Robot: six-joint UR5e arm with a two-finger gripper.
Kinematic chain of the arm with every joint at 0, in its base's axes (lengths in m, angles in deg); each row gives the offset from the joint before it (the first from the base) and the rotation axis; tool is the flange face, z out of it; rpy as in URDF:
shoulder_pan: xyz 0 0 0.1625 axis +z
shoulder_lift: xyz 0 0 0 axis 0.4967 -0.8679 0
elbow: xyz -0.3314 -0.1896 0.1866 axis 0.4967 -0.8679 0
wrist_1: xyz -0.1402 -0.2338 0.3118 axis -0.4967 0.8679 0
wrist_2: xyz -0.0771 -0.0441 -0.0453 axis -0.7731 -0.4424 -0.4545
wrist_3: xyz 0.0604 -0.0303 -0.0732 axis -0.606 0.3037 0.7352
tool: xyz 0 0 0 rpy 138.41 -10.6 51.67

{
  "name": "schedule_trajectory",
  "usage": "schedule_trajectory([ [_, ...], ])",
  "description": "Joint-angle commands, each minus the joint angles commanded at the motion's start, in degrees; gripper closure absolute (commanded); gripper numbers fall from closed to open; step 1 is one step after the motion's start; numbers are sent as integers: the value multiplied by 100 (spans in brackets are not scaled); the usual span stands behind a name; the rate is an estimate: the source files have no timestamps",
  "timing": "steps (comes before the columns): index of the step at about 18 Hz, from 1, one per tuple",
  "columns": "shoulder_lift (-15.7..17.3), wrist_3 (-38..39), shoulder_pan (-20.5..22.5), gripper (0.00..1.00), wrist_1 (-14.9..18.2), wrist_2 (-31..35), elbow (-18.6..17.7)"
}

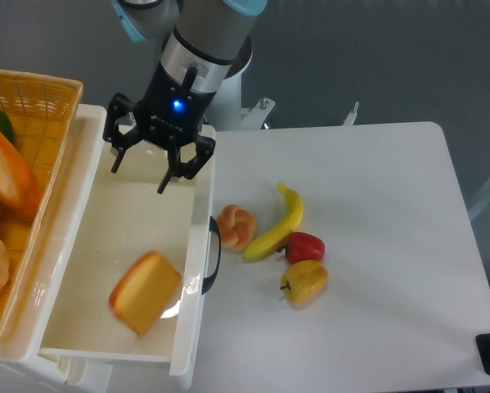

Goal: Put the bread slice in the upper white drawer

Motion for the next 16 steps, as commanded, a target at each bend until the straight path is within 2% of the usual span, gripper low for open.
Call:
schedule_trajectory([
  [6, 18, -202, 245, 24, -35, 131, 61],
  [12, -9, -220, 738, 20, -386, 184, 97],
  [14, -122, -473, 887, 19, -404, 385, 105],
  [16, -184, -851, 940, 14, -422, 649, 114],
])
